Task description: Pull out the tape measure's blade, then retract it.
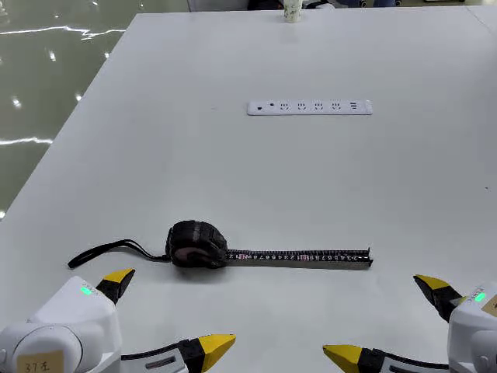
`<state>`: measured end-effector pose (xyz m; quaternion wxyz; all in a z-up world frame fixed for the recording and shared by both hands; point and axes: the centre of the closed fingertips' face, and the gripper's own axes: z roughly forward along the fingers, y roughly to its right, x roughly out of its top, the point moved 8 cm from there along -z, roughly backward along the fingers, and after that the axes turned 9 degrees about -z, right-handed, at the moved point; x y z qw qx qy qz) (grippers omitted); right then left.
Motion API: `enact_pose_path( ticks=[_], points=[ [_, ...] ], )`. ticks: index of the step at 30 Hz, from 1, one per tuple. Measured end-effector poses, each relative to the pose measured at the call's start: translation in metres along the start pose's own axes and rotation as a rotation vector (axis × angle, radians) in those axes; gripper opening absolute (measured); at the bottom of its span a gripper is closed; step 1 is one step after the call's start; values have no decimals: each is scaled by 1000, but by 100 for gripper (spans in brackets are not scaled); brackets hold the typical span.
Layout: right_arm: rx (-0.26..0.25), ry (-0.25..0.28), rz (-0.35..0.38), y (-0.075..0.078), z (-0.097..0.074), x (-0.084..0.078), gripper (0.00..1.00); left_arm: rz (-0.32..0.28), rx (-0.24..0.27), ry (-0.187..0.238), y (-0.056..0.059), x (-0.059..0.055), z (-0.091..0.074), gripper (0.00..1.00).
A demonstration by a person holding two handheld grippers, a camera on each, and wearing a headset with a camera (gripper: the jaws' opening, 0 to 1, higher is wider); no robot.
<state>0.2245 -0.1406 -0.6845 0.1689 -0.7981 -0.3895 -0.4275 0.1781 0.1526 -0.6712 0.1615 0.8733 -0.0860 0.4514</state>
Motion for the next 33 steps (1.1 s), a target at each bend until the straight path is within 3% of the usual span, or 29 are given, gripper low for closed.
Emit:
enact_pose_path(
  ticks=[20, 33],
  points=[
    [6, -2, -4, -1, 0, 0, 97, -6, 0, 4, 6, 5, -1, 99],
    [18, -6, -4, -1, 1, 1, 97, -5, -3, 1, 2, 6, 3, 98]
  ],
)
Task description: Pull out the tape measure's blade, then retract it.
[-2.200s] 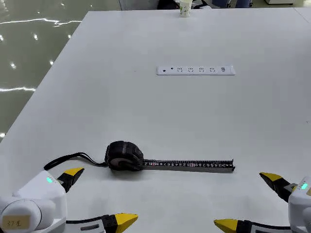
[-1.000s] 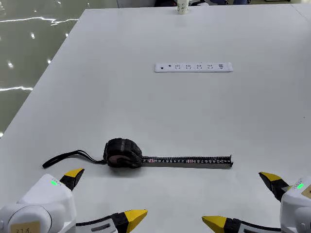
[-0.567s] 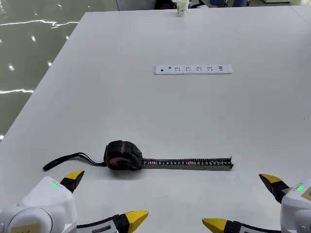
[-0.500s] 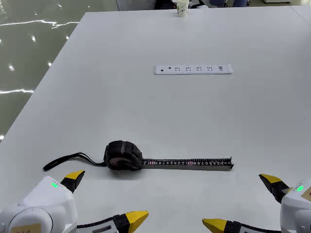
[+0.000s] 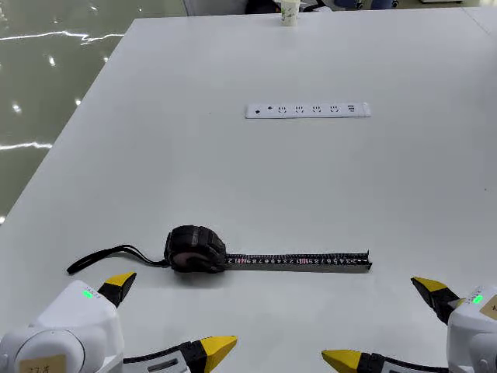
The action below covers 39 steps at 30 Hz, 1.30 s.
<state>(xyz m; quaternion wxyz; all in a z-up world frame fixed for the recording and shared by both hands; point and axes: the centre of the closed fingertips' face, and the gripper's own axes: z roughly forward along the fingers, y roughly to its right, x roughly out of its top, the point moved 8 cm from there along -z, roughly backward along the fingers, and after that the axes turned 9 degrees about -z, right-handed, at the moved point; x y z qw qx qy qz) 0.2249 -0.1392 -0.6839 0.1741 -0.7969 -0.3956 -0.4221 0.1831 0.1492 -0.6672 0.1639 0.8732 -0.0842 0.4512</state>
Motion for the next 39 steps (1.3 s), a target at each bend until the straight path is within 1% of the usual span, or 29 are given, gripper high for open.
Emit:
enact_pose_path(
  ticks=[3, 6, 9, 13, 21, 30, 31, 32, 33, 34, 35, 37, 39],
  points=[
    [4, -1, 0, 0, 1, 0, 96, -2, 2, -4, -1, 0, 1, 97],
    [13, -3, -4, 1, 1, 0, 96, -10, -1, 1, -2, 3, 2, 97],
    [20, -4, -4, 1, 1, 0, 96, -12, 5, -4, -2, 5, 3, 97],
    [31, -7, -13, 2, 3, 0, 95, -14, 17, -13, -4, 7, 4, 96],
    [53, -2, -27, 4, 5, 1, 94, -35, 56, -14, -8, 17, 8, 95],
    [90, -13, -55, 7, 8, 0, 92, -52, 80, -40, -11, 19, 13, 95],
    [96, -14, -59, 8, 9, 0, 92, -57, 82, -41, -12, 19, 14, 95],
    [102, -15, -62, 9, 10, 0, 92, -77, 85, -49, -12, 20, 14, 95],
    [104, -16, -65, 9, 10, -1, 92, -105, 87, -48, -12, 21, 15, 95],
    [109, -18, -71, 11, 11, -1, 91, -129, 82, -29, -12, 25, 16, 95],
    [113, -16, -75, 11, 12, -1, 90, -134, 86, -28, -12, 26, 17, 95],
    [121, -17, -79, 13, 13, 0, 90, -114, 104, -48, -13, 27, 19, 95],
    [129, -19, -86, 15, 14, 0, 90, -110, 109, -50, -14, 27, 21, 95]
  ],
)
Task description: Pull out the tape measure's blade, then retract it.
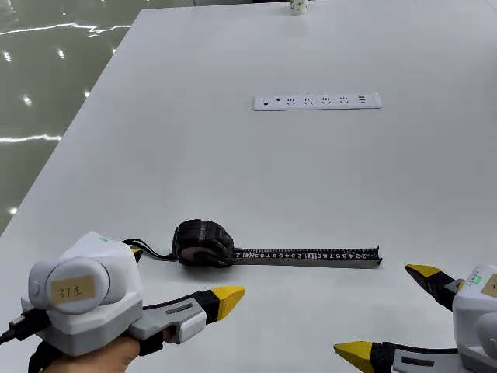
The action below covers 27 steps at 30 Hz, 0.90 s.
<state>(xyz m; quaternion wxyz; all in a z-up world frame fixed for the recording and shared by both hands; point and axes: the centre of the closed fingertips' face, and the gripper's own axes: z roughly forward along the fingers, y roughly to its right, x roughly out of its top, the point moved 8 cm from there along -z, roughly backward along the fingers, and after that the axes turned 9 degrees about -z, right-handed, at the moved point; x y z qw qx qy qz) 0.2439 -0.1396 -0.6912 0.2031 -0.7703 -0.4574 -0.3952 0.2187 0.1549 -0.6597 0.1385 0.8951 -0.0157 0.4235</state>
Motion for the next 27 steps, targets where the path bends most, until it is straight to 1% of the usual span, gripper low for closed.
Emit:
enact_pose_path(
  ticks=[4, 6, 9, 12, 16, 19, 23, 27],
  points=[
    [11, -4, -10, 5, 2, 0, 89, -18, 8, 0, -1, 0, 3, 95],
    [19, -6, -15, 6, 3, 0, 89, -23, 12, -8, -2, -2, 6, 94],
    [26, -8, -15, 8, 6, -1, 87, -77, 19, -4, -5, -5, 11, 94],
    [32, -9, -18, 10, 8, -2, 85, -79, 35, 0, -8, -5, 14, 94],
    [45, -14, -26, 12, 10, -3, 82, -98, 51, 8, -9, -3, 20, 94],
    [54, -22, -37, 16, 12, -3, 80, -85, 56, 10, -8, 0, 26, 94],
    [63, -25, -53, 23, 13, -2, 77, -82, 58, 10, -7, 4, 34, 93],
    [74, -31, -60, 28, 15, -3, 74, -84, 68, 1, -8, 4, 40, 91]
  ],
)
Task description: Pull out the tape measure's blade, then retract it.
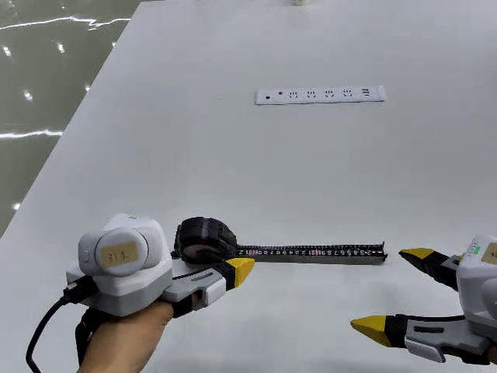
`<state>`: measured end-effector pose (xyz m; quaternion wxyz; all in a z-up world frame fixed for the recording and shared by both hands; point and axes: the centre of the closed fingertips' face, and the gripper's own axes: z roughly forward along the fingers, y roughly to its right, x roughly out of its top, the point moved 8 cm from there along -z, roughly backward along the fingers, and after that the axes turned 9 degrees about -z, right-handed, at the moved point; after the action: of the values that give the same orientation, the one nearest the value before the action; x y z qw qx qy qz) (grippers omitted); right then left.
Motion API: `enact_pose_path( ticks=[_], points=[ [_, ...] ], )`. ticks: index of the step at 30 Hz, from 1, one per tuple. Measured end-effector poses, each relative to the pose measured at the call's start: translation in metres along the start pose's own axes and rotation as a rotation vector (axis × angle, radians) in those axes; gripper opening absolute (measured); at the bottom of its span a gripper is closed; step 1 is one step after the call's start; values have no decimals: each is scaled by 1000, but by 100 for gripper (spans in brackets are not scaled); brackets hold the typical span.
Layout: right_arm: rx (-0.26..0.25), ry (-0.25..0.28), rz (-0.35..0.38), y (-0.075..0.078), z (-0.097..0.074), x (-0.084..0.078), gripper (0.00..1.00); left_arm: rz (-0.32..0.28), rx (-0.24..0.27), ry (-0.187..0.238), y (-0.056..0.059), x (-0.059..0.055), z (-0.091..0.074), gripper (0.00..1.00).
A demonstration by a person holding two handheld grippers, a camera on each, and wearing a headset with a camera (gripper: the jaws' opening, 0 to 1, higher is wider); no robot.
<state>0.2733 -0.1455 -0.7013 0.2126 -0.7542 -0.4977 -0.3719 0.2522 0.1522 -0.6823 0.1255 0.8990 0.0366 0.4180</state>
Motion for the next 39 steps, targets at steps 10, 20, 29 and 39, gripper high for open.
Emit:
enact_pose_path(
  ticks=[10, 20, 29, 39],
  points=[
    [41, -25, -58, 15, 6, -3, 67, -17, 36, -15, -4, -3, 11, 89],
    [65, -50, -107, 27, 11, -2, 59, -29, 61, -29, -6, -4, 22, 82],
    [88, -75, -148, 43, 18, -4, 51, -36, 85, -29, -7, -4, 32, 78],
    [136, -85, -202, 59, 25, -6, 40, -50, 116, -16, -12, -7, 38, 71]
  ],
)
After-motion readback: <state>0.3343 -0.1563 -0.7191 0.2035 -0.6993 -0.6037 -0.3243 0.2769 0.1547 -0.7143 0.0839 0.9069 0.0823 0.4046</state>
